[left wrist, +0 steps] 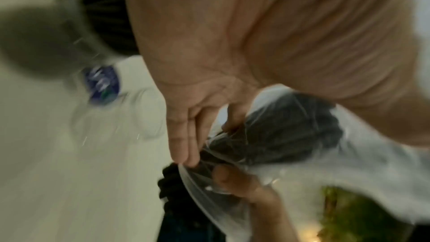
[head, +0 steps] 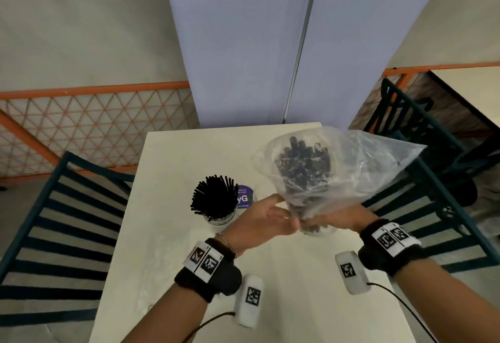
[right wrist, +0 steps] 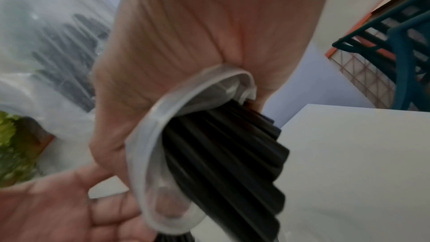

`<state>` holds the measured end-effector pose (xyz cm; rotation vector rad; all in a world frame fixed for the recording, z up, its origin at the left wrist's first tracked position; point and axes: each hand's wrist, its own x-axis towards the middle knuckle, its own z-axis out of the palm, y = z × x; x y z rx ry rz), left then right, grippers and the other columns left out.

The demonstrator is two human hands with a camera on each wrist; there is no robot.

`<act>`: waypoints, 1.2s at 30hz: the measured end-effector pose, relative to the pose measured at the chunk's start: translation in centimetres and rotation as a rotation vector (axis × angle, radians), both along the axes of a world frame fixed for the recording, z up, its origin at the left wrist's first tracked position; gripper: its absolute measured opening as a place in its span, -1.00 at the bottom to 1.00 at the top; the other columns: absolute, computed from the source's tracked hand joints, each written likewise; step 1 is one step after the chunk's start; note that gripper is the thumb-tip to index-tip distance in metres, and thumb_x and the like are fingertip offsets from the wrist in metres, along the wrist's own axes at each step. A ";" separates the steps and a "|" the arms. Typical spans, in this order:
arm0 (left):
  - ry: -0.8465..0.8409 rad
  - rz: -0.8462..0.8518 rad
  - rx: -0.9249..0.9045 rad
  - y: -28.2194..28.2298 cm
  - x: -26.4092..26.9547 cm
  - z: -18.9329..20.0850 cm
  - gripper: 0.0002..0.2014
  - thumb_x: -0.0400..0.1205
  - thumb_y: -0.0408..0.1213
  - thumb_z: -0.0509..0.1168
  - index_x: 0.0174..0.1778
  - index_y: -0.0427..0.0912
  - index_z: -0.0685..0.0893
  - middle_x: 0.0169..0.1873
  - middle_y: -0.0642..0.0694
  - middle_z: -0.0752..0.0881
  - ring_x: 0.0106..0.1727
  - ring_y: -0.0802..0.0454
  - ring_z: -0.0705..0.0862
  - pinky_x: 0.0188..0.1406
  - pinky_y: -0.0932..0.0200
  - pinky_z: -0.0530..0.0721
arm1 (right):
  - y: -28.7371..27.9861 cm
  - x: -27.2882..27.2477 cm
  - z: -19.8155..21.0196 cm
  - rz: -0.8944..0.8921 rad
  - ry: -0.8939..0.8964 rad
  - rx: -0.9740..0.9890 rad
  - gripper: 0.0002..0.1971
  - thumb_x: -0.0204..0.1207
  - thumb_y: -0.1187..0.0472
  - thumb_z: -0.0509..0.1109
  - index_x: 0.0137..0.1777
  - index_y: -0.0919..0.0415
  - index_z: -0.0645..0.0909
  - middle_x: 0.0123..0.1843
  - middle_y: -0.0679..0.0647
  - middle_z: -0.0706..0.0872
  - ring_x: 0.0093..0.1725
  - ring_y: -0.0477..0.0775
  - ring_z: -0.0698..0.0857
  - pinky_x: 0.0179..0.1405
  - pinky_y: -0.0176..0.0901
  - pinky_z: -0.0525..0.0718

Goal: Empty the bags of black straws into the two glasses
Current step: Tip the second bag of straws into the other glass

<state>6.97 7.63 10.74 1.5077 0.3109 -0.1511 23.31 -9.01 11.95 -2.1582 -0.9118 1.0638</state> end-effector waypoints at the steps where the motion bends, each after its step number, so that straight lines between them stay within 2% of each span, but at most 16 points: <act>1: -0.025 0.072 0.179 0.2 1.0 0.8 -0.37 0.24 0.25 0.70 0.15 0.12 0.70 0.16 0.11 0.76 0.10 0.14 0.74 0.09 0.16 0.77 | 0.8 0.2 0.6 0.035 -0.004 0.076 -0.81 0.29 -0.01 0.79 -0.23 -0.33 0.85 -0.32 -0.28 0.84 -0.30 -0.32 0.77 -0.19 -0.43 0.74; 2: -0.066 0.184 0.292 0.3 2.0 1.5 -0.37 0.23 0.21 0.78 0.11 0.12 0.69 0.16 0.13 0.75 0.07 0.18 0.74 -0.01 0.23 0.75 | 1.7 0.7 0.4 0.017 -0.024 0.104 -0.70 0.38 0.15 0.77 -0.38 -0.29 0.80 -0.42 -0.27 0.79 -0.43 -0.32 0.72 -0.34 -0.43 0.70; 3: -0.110 0.283 0.289 0.5 3.1 1.8 -0.38 0.23 0.11 0.82 0.12 0.08 0.73 0.17 0.11 0.79 0.09 0.18 0.80 0.01 0.22 0.79 | 2.9 1.1 0.2 0.015 -0.043 0.163 -0.70 0.41 0.24 0.74 -0.37 -0.19 0.79 -0.42 -0.22 0.79 -0.45 -0.29 0.72 -0.38 -0.38 0.68; 4: -0.140 0.359 0.232 0.6 4.2 1.9 -0.37 0.22 0.02 0.85 0.17 0.05 0.78 0.16 0.08 0.86 0.11 0.17 0.86 0.10 0.15 0.84 | 4.0 1.3 -0.2 0.000 -0.061 0.203 -0.77 0.40 0.28 0.74 -0.27 -0.07 0.81 -0.36 -0.17 0.81 -0.39 -0.27 0.74 -0.36 -0.34 0.69; 6: -0.095 0.467 0.178 0.9 6.3 1.6 -0.24 0.11 0.10 0.87 0.23 0.08 0.81 0.11 0.10 0.92 0.13 0.17 0.90 0.22 0.03 0.87 | 5.8 1.9 -1.2 0.008 -0.083 0.256 -0.83 0.36 0.32 0.74 -0.17 0.11 0.82 -0.32 -0.14 0.82 -0.35 -0.29 0.76 -0.29 -0.34 0.72; 8: -0.063 0.568 0.159 1.6 8.3 0.9 -0.18 0.02 0.13 0.86 0.23 0.11 0.81 0.10 0.09 0.93 0.14 0.11 0.91 0.23 -0.07 0.89 | 7.7 2.4 -1.8 -0.041 -0.063 0.275 -0.72 0.32 0.33 0.76 -0.26 -0.06 0.78 -0.37 -0.21 0.80 -0.39 -0.32 0.74 -0.24 -0.30 0.74; 9: -0.061 0.608 0.136 2.0 8.9 0.5 -0.20 0.02 0.06 0.88 0.22 0.10 0.83 0.09 0.07 0.93 0.15 0.06 0.92 0.21 -0.13 0.90 | 8.5 2.8 -2.4 -0.061 -0.055 0.278 -0.69 0.28 0.32 0.77 -0.27 -0.11 0.76 -0.35 -0.20 0.82 -0.36 -0.29 0.75 -0.19 -0.19 0.79; 11: -0.045 0.694 0.081 2.9 10.1 0.0 -0.30 0.06 -0.14 0.86 0.16 0.04 0.86 0.04 0.00 0.95 0.12 -0.04 0.93 0.12 -0.26 0.92 | 9.8 3.1 -3.1 -0.119 -0.026 0.283 -0.71 0.20 0.32 0.79 -0.16 0.00 0.83 -0.23 -0.04 0.90 -0.21 -0.05 0.87 -0.03 0.12 0.89; 13: -0.016 0.780 0.053 3.6 11.0 -0.6 -0.31 0.07 -0.21 0.81 0.17 0.00 0.85 0.02 -0.01 0.95 0.08 -0.08 0.94 0.06 -0.30 0.92 | 10.8 3.5 -4.2 -0.132 0.043 0.320 -0.60 0.15 0.35 0.79 0.00 0.12 0.85 -0.08 0.06 0.94 -0.02 0.07 0.92 0.15 0.24 0.88; 16: 0.010 0.901 0.018 4.3 11.9 -1.6 -0.36 0.15 -0.28 0.77 0.19 -0.03 0.83 0.00 -0.02 0.95 0.04 -0.10 0.95 0.08 -0.32 0.92 | 11.7 3.9 -5.7 -0.154 0.137 0.359 -0.24 0.08 0.26 0.85 0.32 0.15 0.65 0.20 0.06 0.86 0.24 0.03 0.86 0.32 0.19 0.83; 18: 0.024 0.955 -0.002 4.5 12.3 -2.2 -0.40 0.19 -0.34 0.73 0.19 -0.06 0.85 -0.02 -0.02 0.96 0.02 -0.09 0.95 0.08 -0.30 0.92 | 11.4 4.2 -6.1 -0.152 0.199 0.367 -0.10 0.06 0.22 0.90 0.41 0.14 0.52 0.30 0.09 0.77 0.32 0.04 0.80 0.39 0.19 0.79; 23: 0.038 1.004 0.005 4.2 12.9 -2.8 -0.48 0.27 -0.42 0.70 0.17 -0.07 0.84 -0.06 -0.01 0.95 -0.06 0.00 0.95 0.03 -0.18 0.95 | 9.5 5.2 -5.7 0.019 0.459 0.402 -0.16 0.33 0.60 0.70 0.57 0.23 0.44 0.35 0.21 0.78 0.39 0.18 0.78 0.42 0.03 0.74; 28: 0.070 1.046 -0.063 4.7 13.3 -2.6 -0.47 0.26 -0.39 0.72 0.18 -0.11 0.85 -0.05 -0.06 0.96 -0.04 -0.10 0.96 0.03 -0.26 0.94 | 8.2 6.3 -5.6 0.119 0.548 0.347 0.07 0.29 0.62 0.72 0.66 -0.11 0.33 0.51 -0.03 0.70 0.52 -0.06 0.69 0.48 -0.11 0.70; 30: 0.078 1.066 -0.094 5.0 13.4 -2.4 -0.48 0.27 -0.39 0.72 0.18 -0.14 0.85 -0.05 -0.08 0.95 -0.04 -0.11 0.96 0.03 -0.28 0.94 | 8.0 6.2 -5.7 0.119 0.535 0.370 0.08 0.24 0.59 0.76 0.64 -0.17 0.37 0.50 -0.07 0.72 0.53 -0.06 0.68 0.55 -0.01 0.68; 34: 0.066 1.062 -0.117 5.3 13.5 -2.1 -0.47 0.27 -0.36 0.72 0.19 -0.17 0.84 -0.04 -0.11 0.95 -0.02 -0.15 0.95 0.04 -0.29 0.93 | 8.1 5.5 -6.9 -0.016 0.492 0.453 0.07 0.16 0.52 0.83 0.57 -0.22 0.44 0.50 -0.10 0.71 0.56 0.02 0.67 0.55 0.09 0.68; 36: 0.055 1.076 -0.132 5.3 13.5 -2.1 -0.45 0.29 -0.36 0.73 0.22 -0.16 0.83 -0.02 -0.10 0.95 0.00 -0.14 0.95 0.04 -0.22 0.94 | 8.3 5.0 -7.7 -0.108 0.488 0.525 0.07 0.17 0.56 0.81 0.63 -0.07 0.43 0.51 0.01 0.72 0.52 0.05 0.71 0.53 0.13 0.70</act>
